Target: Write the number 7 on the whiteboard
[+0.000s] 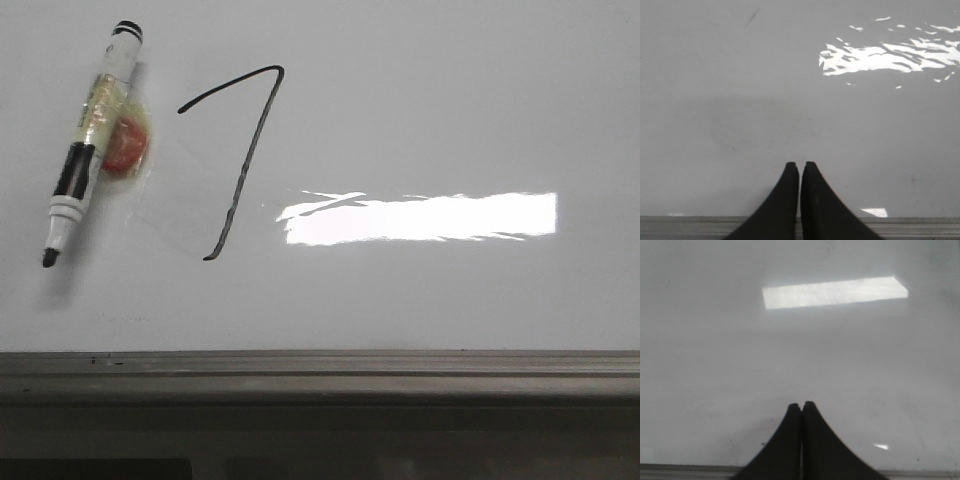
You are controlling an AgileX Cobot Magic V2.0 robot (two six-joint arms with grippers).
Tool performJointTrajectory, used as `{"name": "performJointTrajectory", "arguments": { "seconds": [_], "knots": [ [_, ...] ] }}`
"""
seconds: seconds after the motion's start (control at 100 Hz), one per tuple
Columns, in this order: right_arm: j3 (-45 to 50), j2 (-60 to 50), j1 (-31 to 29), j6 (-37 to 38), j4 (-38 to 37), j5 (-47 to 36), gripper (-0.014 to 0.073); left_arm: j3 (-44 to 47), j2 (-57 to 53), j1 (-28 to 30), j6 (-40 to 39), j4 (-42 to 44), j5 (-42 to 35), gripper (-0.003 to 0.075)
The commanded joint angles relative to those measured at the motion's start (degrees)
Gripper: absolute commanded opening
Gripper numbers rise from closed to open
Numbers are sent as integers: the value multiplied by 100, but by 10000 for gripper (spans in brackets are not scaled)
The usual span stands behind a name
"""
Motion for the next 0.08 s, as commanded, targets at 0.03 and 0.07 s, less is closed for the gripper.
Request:
{"name": "performJointTrajectory", "arguments": {
  "seconds": [0.03,0.07],
  "knots": [
    [206,-98,-34,-70,-88,-64,-66,126,-168,5,-39,-49,-298,-18],
    [206,-98,-34,-70,-88,-64,-66,126,-168,5,-39,-49,-298,-18]
  ]
}}
